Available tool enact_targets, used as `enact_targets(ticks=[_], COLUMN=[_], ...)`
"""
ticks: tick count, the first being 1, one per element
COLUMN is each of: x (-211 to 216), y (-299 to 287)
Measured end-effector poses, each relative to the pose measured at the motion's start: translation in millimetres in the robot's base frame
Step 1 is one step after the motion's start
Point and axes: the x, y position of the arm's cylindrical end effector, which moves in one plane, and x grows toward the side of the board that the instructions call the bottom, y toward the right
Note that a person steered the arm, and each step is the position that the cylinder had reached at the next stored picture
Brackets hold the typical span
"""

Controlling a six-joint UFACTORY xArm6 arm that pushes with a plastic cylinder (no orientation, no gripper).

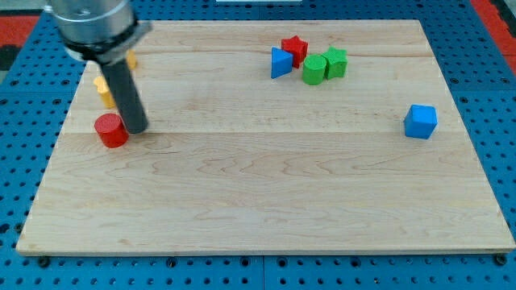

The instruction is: Move your arm towards green star

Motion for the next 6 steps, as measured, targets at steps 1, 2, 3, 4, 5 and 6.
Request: enact_targets(ticks=[1,2,3,4,5,6], x=[0,0,-13,-74,-112,-145], y=[-14,21,160,293,407,411])
